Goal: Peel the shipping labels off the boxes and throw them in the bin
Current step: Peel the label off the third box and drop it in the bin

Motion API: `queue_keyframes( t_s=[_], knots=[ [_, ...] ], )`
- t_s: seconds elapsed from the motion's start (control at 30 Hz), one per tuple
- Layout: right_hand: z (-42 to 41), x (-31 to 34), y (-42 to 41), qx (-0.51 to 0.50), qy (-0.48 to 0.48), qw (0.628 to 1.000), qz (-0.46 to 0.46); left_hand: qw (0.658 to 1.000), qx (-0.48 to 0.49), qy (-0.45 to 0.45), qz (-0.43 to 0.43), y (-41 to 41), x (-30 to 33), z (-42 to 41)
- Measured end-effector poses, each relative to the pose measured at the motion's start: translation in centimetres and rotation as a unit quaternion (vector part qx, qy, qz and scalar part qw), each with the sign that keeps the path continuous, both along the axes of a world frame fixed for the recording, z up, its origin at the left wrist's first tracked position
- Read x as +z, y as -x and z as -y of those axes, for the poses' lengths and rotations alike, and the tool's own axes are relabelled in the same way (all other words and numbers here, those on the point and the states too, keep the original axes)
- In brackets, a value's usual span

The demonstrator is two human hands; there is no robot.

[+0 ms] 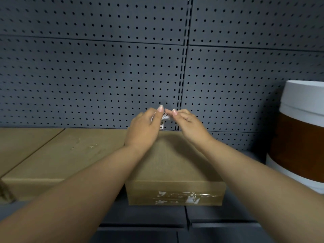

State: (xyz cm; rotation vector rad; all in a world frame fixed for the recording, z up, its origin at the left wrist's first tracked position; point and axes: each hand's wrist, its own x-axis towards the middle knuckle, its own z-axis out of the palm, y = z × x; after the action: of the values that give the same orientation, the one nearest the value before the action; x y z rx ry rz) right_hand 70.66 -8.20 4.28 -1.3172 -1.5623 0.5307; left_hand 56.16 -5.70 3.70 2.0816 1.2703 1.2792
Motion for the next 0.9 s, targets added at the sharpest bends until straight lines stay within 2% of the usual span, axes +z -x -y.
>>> queue_keyframes(
  t_s=[0.07, 0.1, 0.17, 0.23, 0.27, 0.33, 0.43, 0.53, 0.6, 0.7, 0.77, 0.83, 0.9],
  knots=[
    [-0.5, -0.5, -0.5, -0.054, 0.047, 0.996, -0.059, 0.998, 0.048, -0.015, -0.037, 0.6, 0.4, -0.1],
    [-0.7, -0.9, -1.0, -0.093, 0.074, 0.992, -0.047, 0.996, 0.073, -0.016, -0.054, 1.1, 0.4, -0.3],
    [-0.8, -1.9, -1.7, -0.135, 0.143, 0.973, 0.125, 0.984, 0.126, -0.035, -0.117, 2.2, 0.2, -0.6],
    [-0.9, -3.6, -1.7, -0.148, 0.196, 0.923, 0.297, 0.966, 0.161, -0.067, -0.189, 3.2, 0.0, -0.9],
    [-0.8, -4.3, -1.3, -0.153, 0.195, 0.904, 0.348, 0.957, 0.169, -0.082, -0.221, 3.5, -0.2, -1.0],
    [-0.8, -5.1, 0.2, -0.14, 0.148, 0.896, 0.394, 0.94, 0.171, -0.107, -0.274, 3.9, -0.4, -1.2],
    [0.3, -5.2, 2.9, -0.022, 0.069, 0.915, 0.397, 0.927, 0.163, -0.127, -0.313, 4.4, -0.9, -1.4],
    [2.3, -5.1, 3.0, 0.093, 0.05, 0.913, 0.393, 0.917, 0.153, -0.141, -0.339, 5.0, -1.2, -1.5],
    [2.4, -5.0, 1.0, 0.074, 0.065, 0.908, 0.408, 0.91, 0.151, -0.147, -0.356, 5.4, -1.4, -1.6],
    [1.1, -4.7, -1.6, -0.067, 0.1, 0.896, 0.428, 0.898, 0.152, -0.155, -0.382, 5.8, -1.7, -1.6],
    [0.2, -4.8, -0.8, -0.109, 0.105, 0.894, 0.421, 0.889, 0.157, -0.161, -0.4, 5.7, -1.8, -1.5],
    [0.1, -5.2, 1.7, -0.07, 0.082, 0.905, 0.411, 0.882, 0.157, -0.161, -0.414, 5.5, -2.0, -1.5],
    [1.2, -5.7, 4.2, 0.019, 0.045, 0.915, 0.399, 0.878, 0.152, -0.163, -0.424, 5.3, -2.2, -1.4]
  ],
)
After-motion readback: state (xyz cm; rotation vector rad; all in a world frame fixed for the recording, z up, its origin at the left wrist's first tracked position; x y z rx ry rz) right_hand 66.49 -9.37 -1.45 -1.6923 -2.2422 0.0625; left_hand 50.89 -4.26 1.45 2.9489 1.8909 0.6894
